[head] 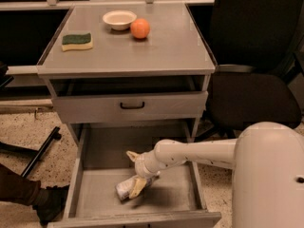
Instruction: Pick blue plastic bottle from middle drawer and place on counter
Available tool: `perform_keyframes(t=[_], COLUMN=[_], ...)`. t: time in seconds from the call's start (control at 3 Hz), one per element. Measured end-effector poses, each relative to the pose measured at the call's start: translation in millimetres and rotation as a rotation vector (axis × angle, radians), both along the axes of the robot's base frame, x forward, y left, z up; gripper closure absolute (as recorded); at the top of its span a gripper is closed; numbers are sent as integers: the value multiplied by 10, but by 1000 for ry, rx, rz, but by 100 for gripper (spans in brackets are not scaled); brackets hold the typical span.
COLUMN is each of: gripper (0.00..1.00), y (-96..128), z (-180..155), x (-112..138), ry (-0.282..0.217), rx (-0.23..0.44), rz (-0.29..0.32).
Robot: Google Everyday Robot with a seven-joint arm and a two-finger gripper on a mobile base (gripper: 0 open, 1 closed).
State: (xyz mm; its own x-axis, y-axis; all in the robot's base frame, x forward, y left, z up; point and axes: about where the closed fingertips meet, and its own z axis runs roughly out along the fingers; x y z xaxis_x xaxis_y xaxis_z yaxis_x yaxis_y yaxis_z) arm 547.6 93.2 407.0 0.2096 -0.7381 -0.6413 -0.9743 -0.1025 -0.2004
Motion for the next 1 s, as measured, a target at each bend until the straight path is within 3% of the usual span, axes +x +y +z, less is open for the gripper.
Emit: perform_keyframes(t=[0.33, 0.67, 1.0], gripper=[0, 0, 19], y=[-124, -308, -311], z=[-237, -492, -501], x=[-15, -133, -135], ry=[-17, 8, 9], rx=[-19, -19, -19], rz=[-19, -67, -68])
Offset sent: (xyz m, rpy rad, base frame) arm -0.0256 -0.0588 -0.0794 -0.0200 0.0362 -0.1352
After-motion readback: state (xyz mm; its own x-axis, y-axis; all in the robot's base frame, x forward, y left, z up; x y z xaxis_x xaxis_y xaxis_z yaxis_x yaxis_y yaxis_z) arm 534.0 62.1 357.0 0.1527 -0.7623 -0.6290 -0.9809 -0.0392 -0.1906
